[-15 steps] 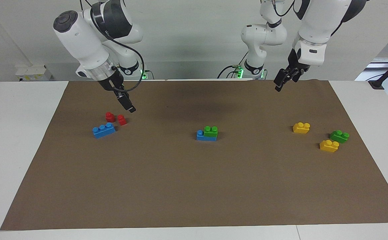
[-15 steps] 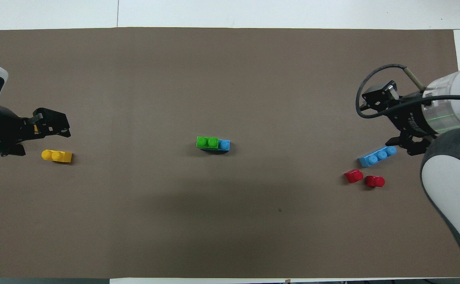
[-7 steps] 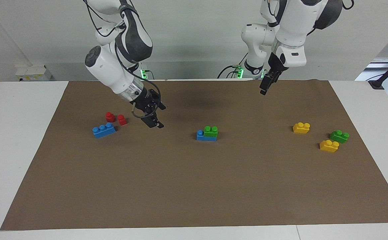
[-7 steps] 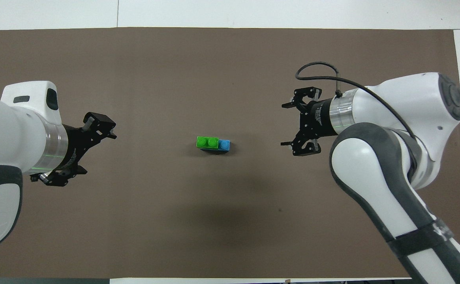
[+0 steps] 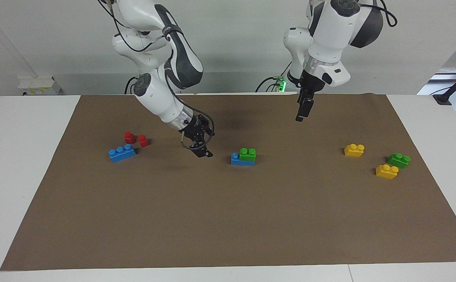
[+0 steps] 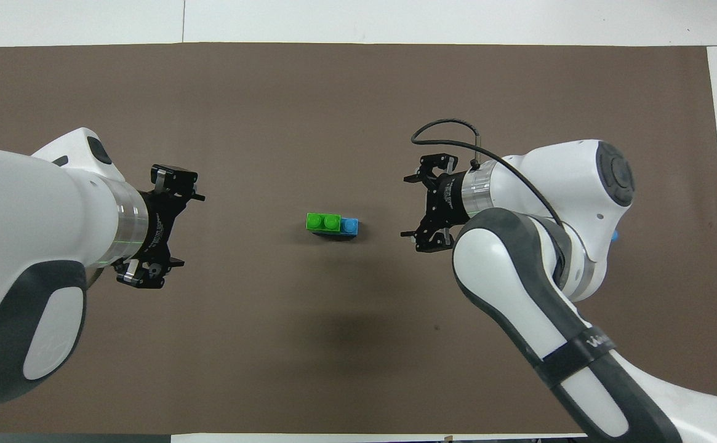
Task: Remove green block with left arm and hold with right
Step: 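Move the left gripper while the right gripper moves toward the joined bricks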
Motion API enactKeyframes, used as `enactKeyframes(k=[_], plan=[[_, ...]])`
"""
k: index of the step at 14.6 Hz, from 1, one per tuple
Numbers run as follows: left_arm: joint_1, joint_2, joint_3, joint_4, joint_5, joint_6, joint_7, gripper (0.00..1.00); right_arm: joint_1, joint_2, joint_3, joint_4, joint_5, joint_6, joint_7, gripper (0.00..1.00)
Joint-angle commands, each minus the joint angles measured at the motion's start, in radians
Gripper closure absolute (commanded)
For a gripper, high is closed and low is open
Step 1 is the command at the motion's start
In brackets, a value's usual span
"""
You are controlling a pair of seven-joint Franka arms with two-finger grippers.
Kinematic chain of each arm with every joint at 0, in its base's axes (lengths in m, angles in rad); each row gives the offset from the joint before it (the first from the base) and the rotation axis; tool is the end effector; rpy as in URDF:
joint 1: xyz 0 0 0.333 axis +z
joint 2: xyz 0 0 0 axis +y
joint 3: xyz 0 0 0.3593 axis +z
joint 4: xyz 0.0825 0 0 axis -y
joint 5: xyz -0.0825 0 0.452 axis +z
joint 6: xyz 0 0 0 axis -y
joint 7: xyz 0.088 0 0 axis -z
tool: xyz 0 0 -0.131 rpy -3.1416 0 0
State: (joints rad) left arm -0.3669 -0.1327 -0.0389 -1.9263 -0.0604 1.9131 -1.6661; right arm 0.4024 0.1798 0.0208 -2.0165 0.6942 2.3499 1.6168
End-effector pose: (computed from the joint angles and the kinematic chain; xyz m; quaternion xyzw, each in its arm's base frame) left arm 0.5453 -0.2415 0.5611 0.8012 0.5948 0.0077 0.0648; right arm 0.6041 0.2937 0.3640 -0.6514 0.7086 0.1852 0.1980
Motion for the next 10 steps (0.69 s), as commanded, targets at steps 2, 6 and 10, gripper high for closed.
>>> enactKeyframes(k=[2,6,10], plan=[[-0.085,0.099,0.014,0.000,-0.012,0.089,-0.185,0.00,0.055,0.042,-0.002,-0.027,0.031,0.042,-0.003,0.04],[-0.147,0.186,0.016,0.006,-0.003,0.152,-0.317,0.00,0.110,0.082,-0.002,-0.054,0.079,0.150,-0.003,0.04],[-0.175,0.261,0.016,0.018,0.022,0.219,-0.412,0.00,0.135,0.131,-0.001,-0.038,0.114,0.244,-0.005,0.04]])
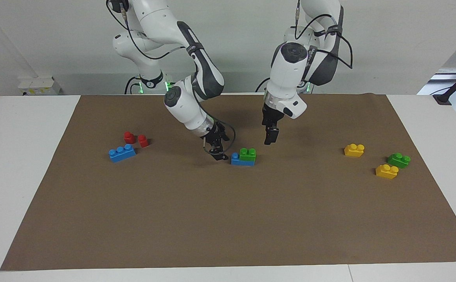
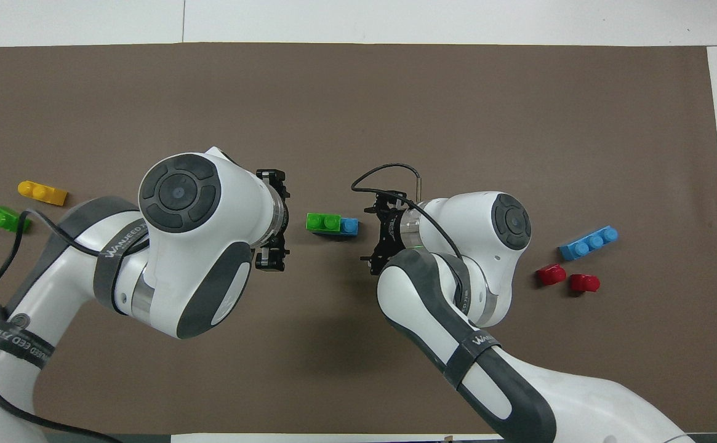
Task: Remove green block with left arm and hold with right
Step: 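Grasp the green brick with the left gripper while the right gripper grasps blue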
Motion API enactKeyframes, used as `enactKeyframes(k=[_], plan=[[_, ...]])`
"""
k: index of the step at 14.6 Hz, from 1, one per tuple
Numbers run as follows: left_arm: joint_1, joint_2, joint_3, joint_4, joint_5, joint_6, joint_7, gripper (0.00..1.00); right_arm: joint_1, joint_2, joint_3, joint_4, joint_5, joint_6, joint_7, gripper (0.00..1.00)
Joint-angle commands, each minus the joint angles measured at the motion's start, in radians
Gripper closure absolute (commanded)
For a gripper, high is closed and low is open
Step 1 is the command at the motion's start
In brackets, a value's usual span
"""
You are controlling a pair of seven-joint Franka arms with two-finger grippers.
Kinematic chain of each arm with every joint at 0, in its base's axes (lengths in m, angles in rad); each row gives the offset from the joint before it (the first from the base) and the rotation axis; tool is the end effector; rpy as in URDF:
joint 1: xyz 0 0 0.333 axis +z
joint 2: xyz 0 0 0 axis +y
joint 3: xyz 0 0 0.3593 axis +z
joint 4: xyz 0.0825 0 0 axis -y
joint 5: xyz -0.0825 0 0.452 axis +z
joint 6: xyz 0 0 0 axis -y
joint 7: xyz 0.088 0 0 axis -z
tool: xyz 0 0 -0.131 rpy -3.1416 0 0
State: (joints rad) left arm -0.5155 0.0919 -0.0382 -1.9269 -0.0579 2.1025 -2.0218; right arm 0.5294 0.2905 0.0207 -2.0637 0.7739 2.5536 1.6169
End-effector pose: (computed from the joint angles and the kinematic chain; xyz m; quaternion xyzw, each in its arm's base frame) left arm 0.5570 -0.3484 0.4388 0.7322 0.6792 -0.0145 0.0478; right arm 0.5737 0.3510 0.2820 -0.6441 0.7198 0.1712 0.1942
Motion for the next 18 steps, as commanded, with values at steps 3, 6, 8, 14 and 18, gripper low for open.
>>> enactKeyframes(k=[3,6,8,14,18], plan=[[-0.037,0.067,0.015,0.016,0.021,0.063,-0.095,0.00,0.015,0.050,-0.001,0.028,0.036,0.077,-0.015,0.04],[-0.049,0.104,0.017,0.017,0.029,0.088,-0.152,0.00,0.030,0.072,-0.002,0.040,0.036,0.099,-0.021,0.04],[-0.063,0.133,0.017,0.022,0.052,0.093,-0.196,0.00,0.037,0.082,-0.001,0.042,0.036,0.114,-0.022,0.04],[-0.092,0.172,0.015,0.028,0.073,0.106,-0.232,0.00,0.052,0.108,-0.001,0.060,0.048,0.149,-0.023,0.08],[-0.103,0.189,0.017,0.020,0.076,0.135,-0.256,0.00,0.053,0.113,-0.002,0.060,0.065,0.157,-0.021,0.34]])
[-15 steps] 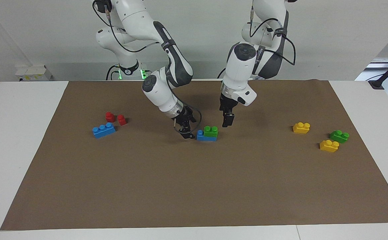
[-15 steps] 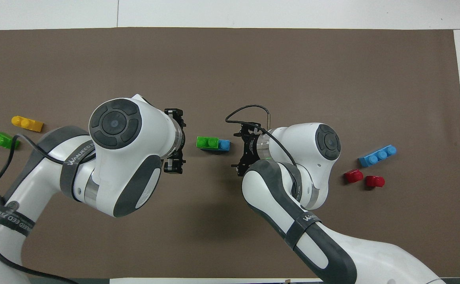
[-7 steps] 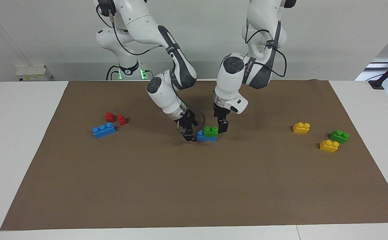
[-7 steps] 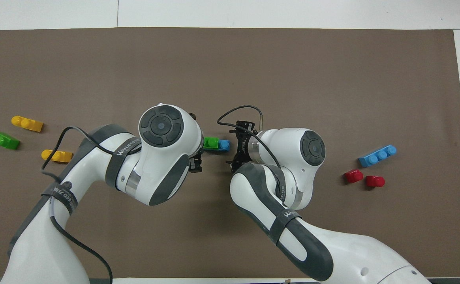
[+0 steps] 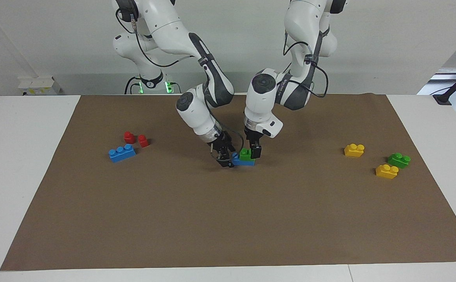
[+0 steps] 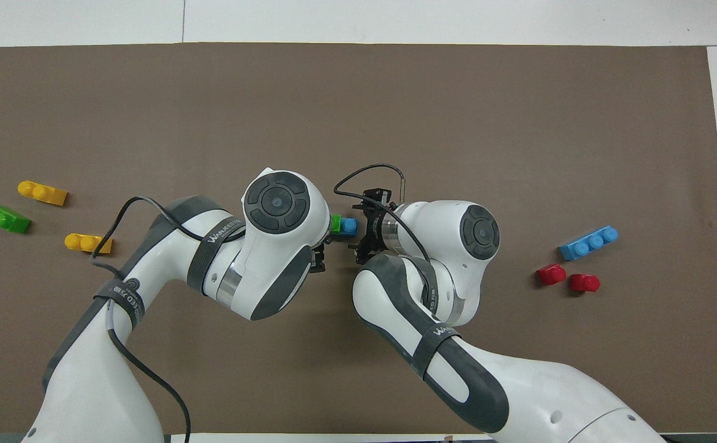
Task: Remove green block with left arm and hold with right
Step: 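Grasp the green brick with the left gripper while the right gripper grasps blue, then pull the green brick off with the left gripper while the right gripper holds blue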
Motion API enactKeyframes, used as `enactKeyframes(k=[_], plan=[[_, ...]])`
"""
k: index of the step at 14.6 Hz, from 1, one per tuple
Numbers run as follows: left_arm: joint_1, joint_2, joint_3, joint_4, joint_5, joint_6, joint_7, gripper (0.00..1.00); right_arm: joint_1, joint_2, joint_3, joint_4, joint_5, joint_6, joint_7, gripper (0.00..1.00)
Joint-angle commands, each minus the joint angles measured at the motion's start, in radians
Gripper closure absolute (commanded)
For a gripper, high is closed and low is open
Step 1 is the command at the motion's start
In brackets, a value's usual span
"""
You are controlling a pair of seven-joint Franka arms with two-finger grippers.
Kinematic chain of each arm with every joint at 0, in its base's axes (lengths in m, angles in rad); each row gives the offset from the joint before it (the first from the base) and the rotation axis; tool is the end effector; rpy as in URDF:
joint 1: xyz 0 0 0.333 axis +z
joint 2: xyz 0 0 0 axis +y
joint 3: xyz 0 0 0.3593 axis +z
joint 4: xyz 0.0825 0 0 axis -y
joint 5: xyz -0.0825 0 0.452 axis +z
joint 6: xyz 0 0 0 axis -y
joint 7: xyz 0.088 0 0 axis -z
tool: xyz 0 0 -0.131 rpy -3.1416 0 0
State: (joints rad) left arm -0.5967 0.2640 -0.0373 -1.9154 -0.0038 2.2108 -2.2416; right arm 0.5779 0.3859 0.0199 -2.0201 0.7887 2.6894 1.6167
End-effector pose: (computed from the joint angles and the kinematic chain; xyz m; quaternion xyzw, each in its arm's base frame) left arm 0.5511 -0.4043 0.3395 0.6926 0.7212 -0.0042 0.0165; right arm 0.5813 0.3766 0.2495 -0.6412 0.7242 0.1374 0.2134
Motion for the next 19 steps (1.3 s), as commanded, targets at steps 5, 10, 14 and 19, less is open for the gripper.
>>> enactKeyframes(k=[5,10,14,19], plan=[[-0.021,0.024,0.016,0.004,0.022,0.039,-0.038,0.00,0.005,0.019,0.000,0.015,0.064,0.023,-0.034,1.00],[-0.021,0.024,0.016,0.004,0.022,0.043,-0.038,0.00,0.005,0.019,0.000,0.015,0.064,0.023,-0.043,1.00],[-0.057,0.023,0.016,-0.022,0.074,0.081,-0.041,0.72,0.005,0.019,0.000,0.014,0.064,0.023,-0.043,1.00],[-0.057,0.023,0.016,-0.024,0.091,0.098,-0.061,1.00,0.005,0.019,-0.002,0.014,0.064,0.023,-0.043,1.00]])
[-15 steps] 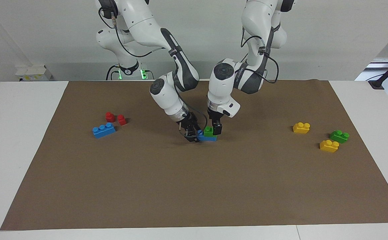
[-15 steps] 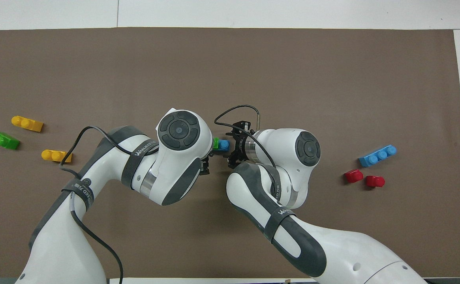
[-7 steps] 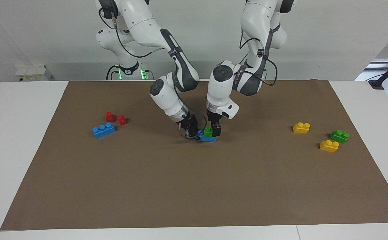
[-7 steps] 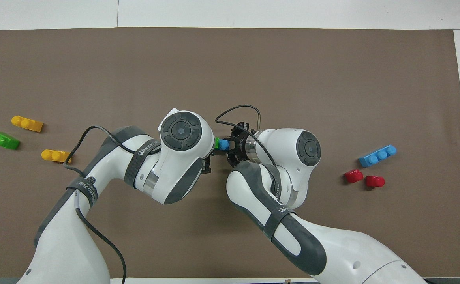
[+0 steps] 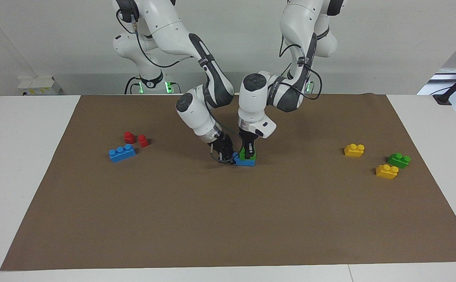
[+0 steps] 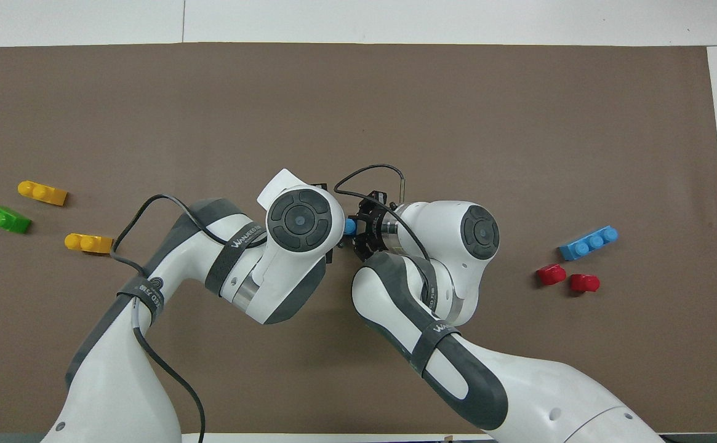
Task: Remove green block with left arm and hold with right
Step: 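Pull the green brick off with the left gripper while the right gripper holds blue, then carry the green brick toward the yellow bricks while the right gripper carries blue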
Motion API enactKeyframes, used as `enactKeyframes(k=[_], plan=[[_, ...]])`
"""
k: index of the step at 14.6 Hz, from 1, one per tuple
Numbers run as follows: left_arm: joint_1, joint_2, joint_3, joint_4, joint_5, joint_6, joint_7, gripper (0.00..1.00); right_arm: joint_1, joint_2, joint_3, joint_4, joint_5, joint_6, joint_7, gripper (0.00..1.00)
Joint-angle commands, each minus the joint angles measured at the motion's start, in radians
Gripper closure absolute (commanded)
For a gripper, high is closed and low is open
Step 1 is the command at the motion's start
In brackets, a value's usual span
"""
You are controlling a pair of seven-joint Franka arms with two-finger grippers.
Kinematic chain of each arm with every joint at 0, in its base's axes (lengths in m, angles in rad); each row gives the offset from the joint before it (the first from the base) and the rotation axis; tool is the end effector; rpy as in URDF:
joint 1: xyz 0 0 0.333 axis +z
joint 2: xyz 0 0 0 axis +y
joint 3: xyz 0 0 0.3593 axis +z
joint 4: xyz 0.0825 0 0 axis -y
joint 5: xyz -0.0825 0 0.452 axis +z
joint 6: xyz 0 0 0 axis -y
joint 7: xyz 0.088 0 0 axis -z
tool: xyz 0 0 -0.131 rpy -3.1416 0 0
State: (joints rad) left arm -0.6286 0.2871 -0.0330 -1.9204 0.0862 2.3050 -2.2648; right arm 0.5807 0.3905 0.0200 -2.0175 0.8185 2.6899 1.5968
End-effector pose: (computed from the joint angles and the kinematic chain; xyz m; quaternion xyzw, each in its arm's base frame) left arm 0.5500 -0.4229 0.3302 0.7131 0.6987 0.0338 0.0455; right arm 0.5808 0.3780 0.2473 -0.6388 0.7244 0.1428 0.2164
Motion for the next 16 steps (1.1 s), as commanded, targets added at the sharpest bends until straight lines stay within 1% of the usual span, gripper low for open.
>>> enactKeyframes(k=[1,5,7,8,10,12,13,14,16], plan=[[-0.023,-0.002,0.012,-0.017,0.001,0.002,-0.042,1.00,0.002,0.014,-0.002,0.011,0.034,0.024,-0.023,1.00],[-0.017,-0.017,0.012,-0.011,0.001,-0.019,-0.036,1.00,0.002,0.014,-0.002,0.010,0.034,0.024,-0.023,1.00],[-0.005,-0.069,0.015,-0.006,0.003,-0.082,-0.006,1.00,0.002,0.014,-0.002,0.010,0.034,0.024,-0.023,1.00],[0.016,-0.103,0.015,-0.003,0.003,-0.119,0.029,1.00,0.002,0.014,-0.002,0.010,0.034,0.024,-0.023,1.00],[0.049,-0.147,0.013,0.017,0.001,-0.205,0.092,1.00,0.002,0.014,0.000,0.011,0.034,0.030,-0.023,1.00],[0.096,-0.195,0.012,0.021,-0.005,-0.258,0.167,1.00,-0.011,0.011,-0.002,0.025,0.034,0.015,-0.024,1.00],[0.131,-0.210,0.012,0.023,-0.009,-0.285,0.227,1.00,-0.027,0.001,-0.005,0.037,0.033,-0.005,-0.026,1.00],[0.168,-0.221,0.010,0.027,-0.016,-0.309,0.293,1.00,-0.057,-0.008,-0.008,0.055,0.025,-0.053,-0.028,1.00],[0.239,-0.229,0.012,0.034,-0.029,-0.337,0.426,1.00,-0.146,-0.038,-0.011,0.103,0.001,-0.181,-0.073,1.00]])
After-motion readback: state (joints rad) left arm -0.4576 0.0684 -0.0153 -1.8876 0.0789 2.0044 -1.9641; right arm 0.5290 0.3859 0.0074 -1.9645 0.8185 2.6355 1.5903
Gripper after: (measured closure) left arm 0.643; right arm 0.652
